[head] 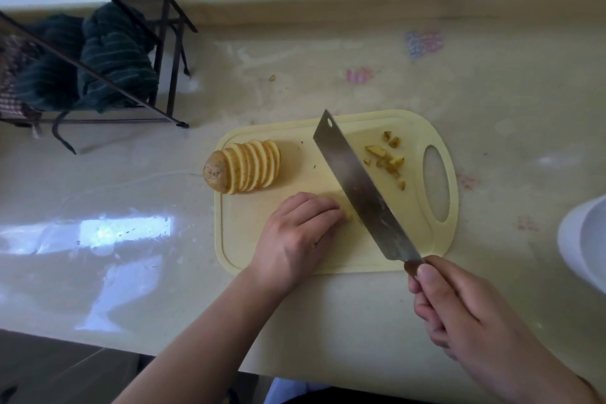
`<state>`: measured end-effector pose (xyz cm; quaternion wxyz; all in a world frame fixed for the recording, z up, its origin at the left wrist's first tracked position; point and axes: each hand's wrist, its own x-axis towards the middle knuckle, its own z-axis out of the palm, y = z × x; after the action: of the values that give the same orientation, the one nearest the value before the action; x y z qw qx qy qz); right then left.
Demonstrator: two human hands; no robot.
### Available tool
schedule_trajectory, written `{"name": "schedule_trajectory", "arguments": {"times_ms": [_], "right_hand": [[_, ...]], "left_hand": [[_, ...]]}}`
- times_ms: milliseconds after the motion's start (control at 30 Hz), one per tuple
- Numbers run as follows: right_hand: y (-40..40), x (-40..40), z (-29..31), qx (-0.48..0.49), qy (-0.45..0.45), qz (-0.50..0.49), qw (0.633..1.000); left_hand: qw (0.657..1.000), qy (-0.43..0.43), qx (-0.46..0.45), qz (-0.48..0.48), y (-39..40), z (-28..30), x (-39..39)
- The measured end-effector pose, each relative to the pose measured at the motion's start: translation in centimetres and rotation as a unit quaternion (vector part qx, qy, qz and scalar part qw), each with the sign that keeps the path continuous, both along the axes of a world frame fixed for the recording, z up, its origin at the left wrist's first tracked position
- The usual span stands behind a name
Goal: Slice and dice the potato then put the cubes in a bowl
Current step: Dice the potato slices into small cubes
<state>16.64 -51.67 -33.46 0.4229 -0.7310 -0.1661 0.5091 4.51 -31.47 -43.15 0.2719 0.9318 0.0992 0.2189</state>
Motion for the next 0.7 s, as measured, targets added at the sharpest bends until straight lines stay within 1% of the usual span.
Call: {"name": "schedule_trajectory", "arguments": {"times_ms": [67,133,300,400,467,533,600,633,700], "right_hand": [[-0.1,0.8,0.3,0.011,0.041,-0.02,0.999],[-0.2,1.7,0.7,0.03,0.064,-0.042,0.997],[-0.4,3.3,1.2,0.043,0.063,-0.079,0.994],[-0.5,3.4,1.4,0.049,0.034,-0.082,0.995],[-0.7,3.2,1.5,0.051,-0.022,-0.055,0.997],[-1.0,3.0,1.7,0.051,-0.12,0.003,0.992],[-1.5,2.4,1.6,0.024,-0.214,0.067,0.974],[-1.6,1.9,1.7,0.005,-0.243,0.092,0.966],[-2.3,0.8,1.1,-0.034,-0.322,0.143,0.935]], "left_hand": [[1.0,-0.009,-0.003,-0.01,0.0,0.0,1.5],[1.0,-0.015,-0.004,-0.016,0.0,-0.1,3.1],[1.0,-0.015,-0.021,-0.011,0.1,-0.1,6.5],[0.999,-0.013,-0.031,-0.018,0.2,0.3,7.0],[0.999,-0.023,-0.028,-0.009,0.3,0.9,6.1],[0.998,-0.042,-0.023,0.028,0.2,1.7,4.2],[0.992,-0.068,-0.061,0.088,-0.3,2.3,1.9],[0.985,-0.086,-0.092,0.122,-0.7,2.6,0.9],[0.968,-0.129,-0.134,0.167,-1.4,3.3,-0.9]]}}
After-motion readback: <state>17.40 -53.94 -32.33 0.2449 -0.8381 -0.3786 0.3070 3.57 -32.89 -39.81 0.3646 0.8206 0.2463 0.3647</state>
